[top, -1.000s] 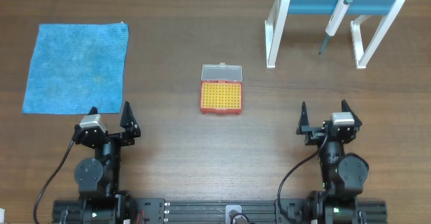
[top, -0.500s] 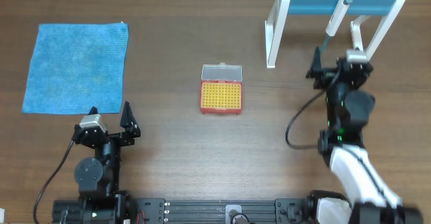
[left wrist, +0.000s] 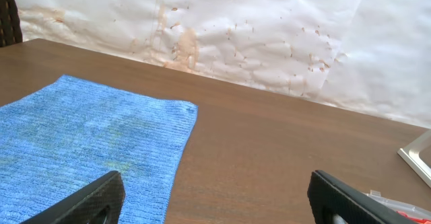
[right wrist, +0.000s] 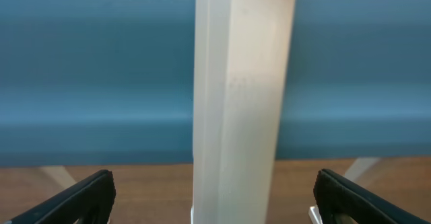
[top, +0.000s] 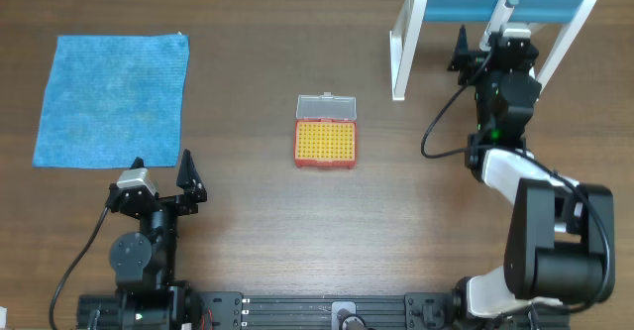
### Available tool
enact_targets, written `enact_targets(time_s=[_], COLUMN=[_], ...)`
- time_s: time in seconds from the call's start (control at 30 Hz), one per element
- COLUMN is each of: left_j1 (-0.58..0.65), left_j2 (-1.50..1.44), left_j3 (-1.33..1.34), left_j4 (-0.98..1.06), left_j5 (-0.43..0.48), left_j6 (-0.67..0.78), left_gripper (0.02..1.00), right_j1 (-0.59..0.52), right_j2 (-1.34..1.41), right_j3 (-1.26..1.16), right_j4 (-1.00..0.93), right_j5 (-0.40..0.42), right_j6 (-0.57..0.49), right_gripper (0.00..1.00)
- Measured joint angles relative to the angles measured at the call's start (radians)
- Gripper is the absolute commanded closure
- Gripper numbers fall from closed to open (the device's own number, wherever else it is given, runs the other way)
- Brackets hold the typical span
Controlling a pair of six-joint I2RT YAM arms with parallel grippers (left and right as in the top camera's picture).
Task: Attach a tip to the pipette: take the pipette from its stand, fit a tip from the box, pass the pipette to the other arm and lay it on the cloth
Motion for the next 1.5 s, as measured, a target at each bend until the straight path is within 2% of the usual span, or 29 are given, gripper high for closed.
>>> enact_targets(time_s=[0.23,0.33,0.4,0.43,0.47,0.5,0.53,1.03,1.37,1.43,1.5], left_j1=[0.000,0.000,0.000,0.000,0.000,0.000,0.000,0.000,0.000,0.000,0.000], left_j2=[0.000,0.000,0.000,0.000,0.000,0.000,0.000,0.000,0.000,0.000,0.000], left_j3=[0.000,0.000,0.000,0.000,0.000,0.000,0.000,0.000,0.000,0.000,0.000], left_j4=[0.000,0.000,0.000,0.000,0.000,0.000,0.000,0.000,0.000,0.000,0.000], left_j5=[0.000,0.000,0.000,0.000,0.000,0.000,0.000,0.000,0.000,0.000,0.000], left_j6=[0.000,0.000,0.000,0.000,0.000,0.000,0.000,0.000,0.000,0.000,0.000], left_gripper=[0.139,0.139,0.139,0.139,0.139,0.139,0.137,0.139,0.139,0.139,0.139], right_j1=[0.000,0.000,-0.002,-0.003,-0.005,-0.006,-0.007,-0.007,0.002,0.045,0.158], right_j2=[0.052,0.052,0.052,0.052,0.052,0.052,0.052,0.014,-0.189,-0.267,-0.384], right_j3=[0.033,0.034,0.034,0.034,0.034,0.034,0.034,0.040,0.012,-0.043,-0.158], right_j4=[-0.002,-0.002,-0.002,-0.002,-0.002,-0.002,-0.003,-0.035,-0.199,-0.179,-0.046], right_j5=[0.000,0.000,0.000,0.000,0.001,0.002,0.004,0.008,0.006,-0.027,-0.134], right_j6=[0.000,0.000,0.001,0.005,0.005,0.005,0.002,0.007,0.007,0.006,0.006], right_gripper=[0.062,0.119,0.255,0.432,0.781,0.807,0.912,0.919,0.921,0.919,0.923])
